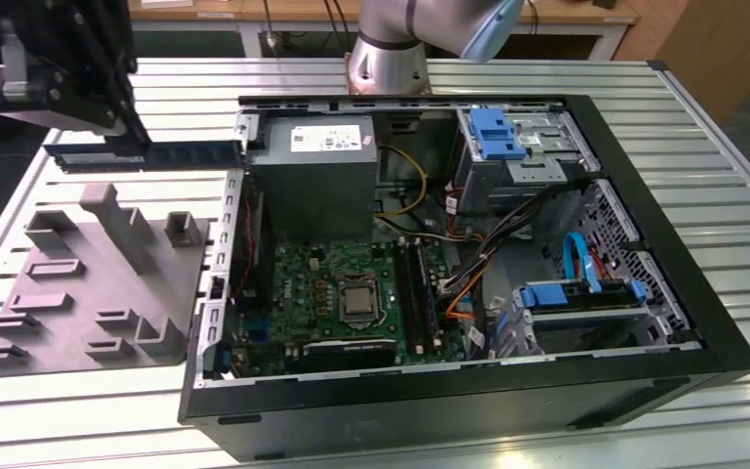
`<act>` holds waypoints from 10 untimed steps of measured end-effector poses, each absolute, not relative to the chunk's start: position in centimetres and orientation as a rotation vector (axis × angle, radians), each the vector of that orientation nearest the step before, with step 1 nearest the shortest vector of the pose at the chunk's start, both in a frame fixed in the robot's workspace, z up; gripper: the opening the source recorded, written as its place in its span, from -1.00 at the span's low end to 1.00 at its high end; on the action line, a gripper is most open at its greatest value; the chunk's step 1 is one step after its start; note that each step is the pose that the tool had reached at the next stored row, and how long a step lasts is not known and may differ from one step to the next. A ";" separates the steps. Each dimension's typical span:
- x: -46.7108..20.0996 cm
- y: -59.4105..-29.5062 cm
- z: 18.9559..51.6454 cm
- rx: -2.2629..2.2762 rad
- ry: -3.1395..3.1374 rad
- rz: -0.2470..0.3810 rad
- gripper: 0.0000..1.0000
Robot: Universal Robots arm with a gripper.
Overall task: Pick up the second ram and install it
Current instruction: 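Pick up the second ram and move it above second insertion slot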
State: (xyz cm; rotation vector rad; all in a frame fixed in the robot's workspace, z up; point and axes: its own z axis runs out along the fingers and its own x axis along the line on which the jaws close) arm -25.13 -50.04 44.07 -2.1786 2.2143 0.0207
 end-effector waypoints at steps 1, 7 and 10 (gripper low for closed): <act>-24.8 -50.0 44.0 -2.178 2.214 0.021 -0.77; -22.7 -50.0 43.7 -2.179 2.215 0.021 -0.77; -21.5 -50.0 43.5 -2.179 2.215 0.021 -0.77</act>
